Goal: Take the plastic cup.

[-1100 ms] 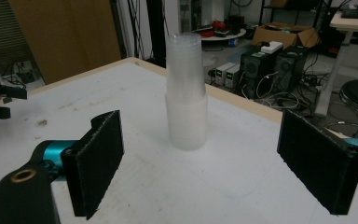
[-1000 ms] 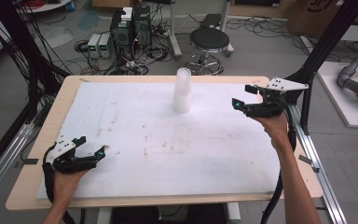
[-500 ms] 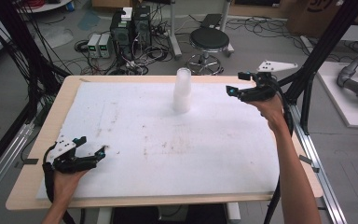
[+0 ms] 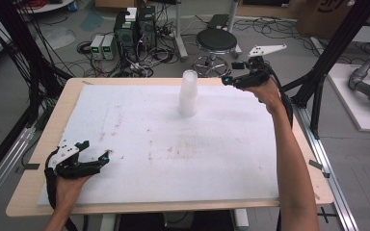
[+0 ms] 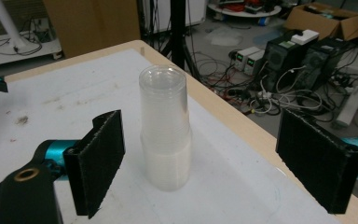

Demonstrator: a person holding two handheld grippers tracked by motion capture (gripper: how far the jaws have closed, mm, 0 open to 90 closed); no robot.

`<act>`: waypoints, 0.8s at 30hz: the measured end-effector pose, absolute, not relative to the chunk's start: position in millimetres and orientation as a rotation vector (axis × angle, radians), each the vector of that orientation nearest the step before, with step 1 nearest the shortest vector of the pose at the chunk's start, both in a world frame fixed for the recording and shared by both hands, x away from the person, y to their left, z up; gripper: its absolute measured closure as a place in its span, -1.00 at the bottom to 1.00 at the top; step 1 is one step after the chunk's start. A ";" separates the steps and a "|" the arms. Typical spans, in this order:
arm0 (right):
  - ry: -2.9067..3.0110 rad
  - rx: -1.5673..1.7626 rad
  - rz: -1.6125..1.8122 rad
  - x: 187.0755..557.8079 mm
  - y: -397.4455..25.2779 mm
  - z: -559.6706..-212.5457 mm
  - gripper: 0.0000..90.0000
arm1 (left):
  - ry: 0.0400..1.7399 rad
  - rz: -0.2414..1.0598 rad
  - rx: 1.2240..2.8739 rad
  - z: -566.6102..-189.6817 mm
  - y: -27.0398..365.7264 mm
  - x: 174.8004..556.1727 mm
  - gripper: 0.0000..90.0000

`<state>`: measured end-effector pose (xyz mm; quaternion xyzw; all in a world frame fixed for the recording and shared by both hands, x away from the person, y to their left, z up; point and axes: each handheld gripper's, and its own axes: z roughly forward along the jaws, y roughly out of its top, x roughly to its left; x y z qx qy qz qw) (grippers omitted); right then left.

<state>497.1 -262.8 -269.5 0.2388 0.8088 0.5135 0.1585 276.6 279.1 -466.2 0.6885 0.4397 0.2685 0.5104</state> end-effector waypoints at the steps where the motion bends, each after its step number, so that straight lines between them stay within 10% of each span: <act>1: 2.316 0.673 1.473 499.9 -261.0 -268.7 -0.67 | 1.061 0.646 1.656 -466.2 278.8 276.5 -0.77; 24: 2.496 0.588 1.415 546.2 -186.3 -281.1 -0.67 | 1.059 0.646 1.657 -466.5 278.3 276.9 -0.77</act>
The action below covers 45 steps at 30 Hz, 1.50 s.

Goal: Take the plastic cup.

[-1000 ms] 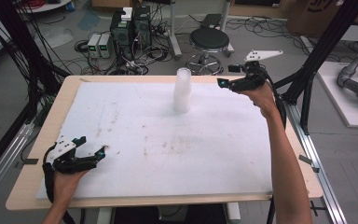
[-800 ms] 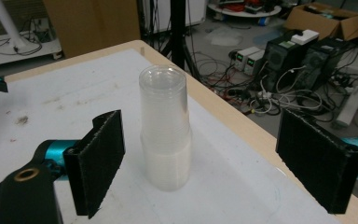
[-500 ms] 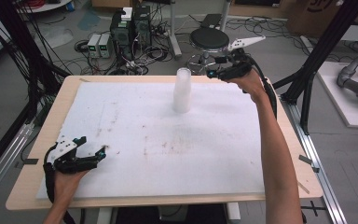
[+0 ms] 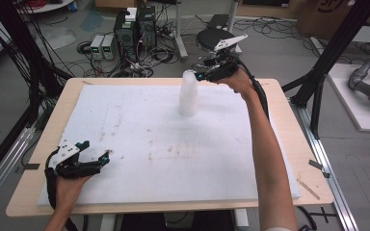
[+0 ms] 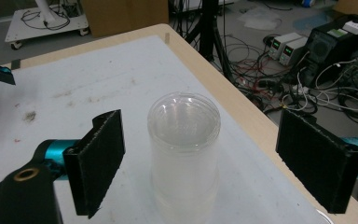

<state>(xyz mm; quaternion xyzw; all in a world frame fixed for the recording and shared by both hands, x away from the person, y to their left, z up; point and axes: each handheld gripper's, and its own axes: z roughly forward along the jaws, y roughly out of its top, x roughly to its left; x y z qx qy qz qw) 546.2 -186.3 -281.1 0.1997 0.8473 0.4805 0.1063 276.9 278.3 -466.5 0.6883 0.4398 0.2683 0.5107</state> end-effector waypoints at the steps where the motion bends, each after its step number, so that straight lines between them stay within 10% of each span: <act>1: 2.496 0.588 1.415 546.2 -186.3 -281.1 -0.67 | 1.058 0.646 1.657 -466.5 278.3 276.9 -0.77; 45: 2.607 0.596 1.314 563.4 -146.8 -331.5 -0.55 | 1.050 0.632 1.664 -466.4 278.9 277.3 -0.77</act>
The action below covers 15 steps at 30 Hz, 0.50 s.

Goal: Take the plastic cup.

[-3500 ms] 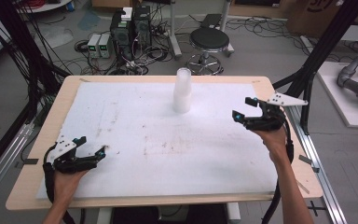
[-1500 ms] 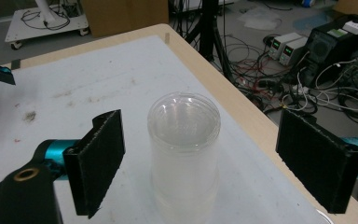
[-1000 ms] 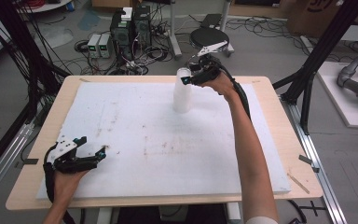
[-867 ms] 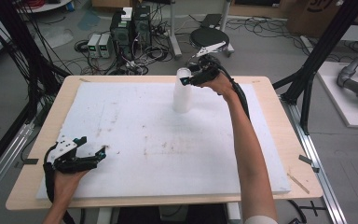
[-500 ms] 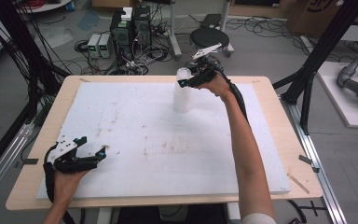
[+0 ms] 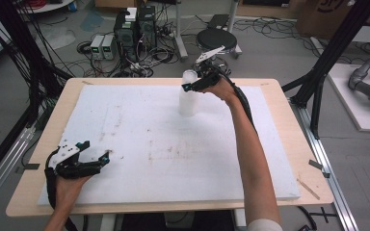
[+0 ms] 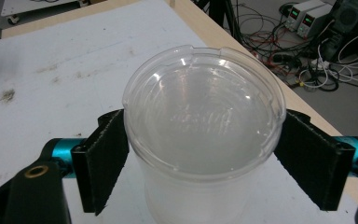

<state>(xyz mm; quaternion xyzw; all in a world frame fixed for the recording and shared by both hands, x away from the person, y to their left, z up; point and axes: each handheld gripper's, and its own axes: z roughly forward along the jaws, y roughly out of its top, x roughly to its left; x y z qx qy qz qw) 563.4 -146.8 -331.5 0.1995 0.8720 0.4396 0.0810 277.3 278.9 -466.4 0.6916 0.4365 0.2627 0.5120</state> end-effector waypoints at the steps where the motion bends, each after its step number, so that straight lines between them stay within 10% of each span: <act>1: 2.607 0.596 1.314 563.4 -146.8 -331.5 -0.55 | 1.050 0.632 1.664 -466.4 278.9 277.3 -0.77; 15: 2.614 0.586 1.266 561.3 -144.4 -330.1 -0.26 | 1.054 0.635 1.661 -466.4 278.6 276.9 -0.77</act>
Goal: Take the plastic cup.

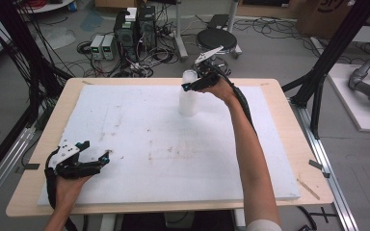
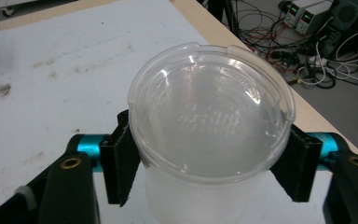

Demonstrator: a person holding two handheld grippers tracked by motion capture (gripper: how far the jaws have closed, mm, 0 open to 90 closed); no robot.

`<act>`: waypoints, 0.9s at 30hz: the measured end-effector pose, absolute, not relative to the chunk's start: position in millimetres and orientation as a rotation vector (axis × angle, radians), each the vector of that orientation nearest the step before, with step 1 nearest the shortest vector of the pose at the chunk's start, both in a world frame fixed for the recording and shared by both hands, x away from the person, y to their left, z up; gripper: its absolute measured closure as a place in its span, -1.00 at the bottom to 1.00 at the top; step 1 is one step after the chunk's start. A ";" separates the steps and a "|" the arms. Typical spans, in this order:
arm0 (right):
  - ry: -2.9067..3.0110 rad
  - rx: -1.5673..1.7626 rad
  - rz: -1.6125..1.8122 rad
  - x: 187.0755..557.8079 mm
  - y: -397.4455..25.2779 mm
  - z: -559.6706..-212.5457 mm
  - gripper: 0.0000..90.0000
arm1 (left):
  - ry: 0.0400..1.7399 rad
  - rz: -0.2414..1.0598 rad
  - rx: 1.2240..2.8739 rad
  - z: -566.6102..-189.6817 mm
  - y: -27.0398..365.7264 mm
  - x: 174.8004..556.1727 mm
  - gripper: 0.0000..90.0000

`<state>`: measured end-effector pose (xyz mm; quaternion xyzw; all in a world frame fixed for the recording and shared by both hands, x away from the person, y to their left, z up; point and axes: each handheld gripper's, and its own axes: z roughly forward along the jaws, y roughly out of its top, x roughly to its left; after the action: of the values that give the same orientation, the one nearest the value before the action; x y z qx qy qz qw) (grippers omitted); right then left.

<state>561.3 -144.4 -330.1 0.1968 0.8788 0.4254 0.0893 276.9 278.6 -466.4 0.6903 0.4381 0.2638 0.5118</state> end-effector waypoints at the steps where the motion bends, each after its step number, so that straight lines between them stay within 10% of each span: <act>1: 2.614 0.586 1.266 561.3 -144.4 -330.1 -0.26 | 1.054 0.635 1.661 -466.4 278.7 277.0 -0.77; 27: 2.596 0.588 1.255 557.1 -144.7 -323.4 -0.19 | 1.052 0.637 1.668 -466.2 278.6 277.2 -0.77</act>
<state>557.1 -144.7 -323.4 0.1989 0.8778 0.4243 0.0994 277.2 278.6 -466.2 0.6926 0.4369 0.2644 0.5094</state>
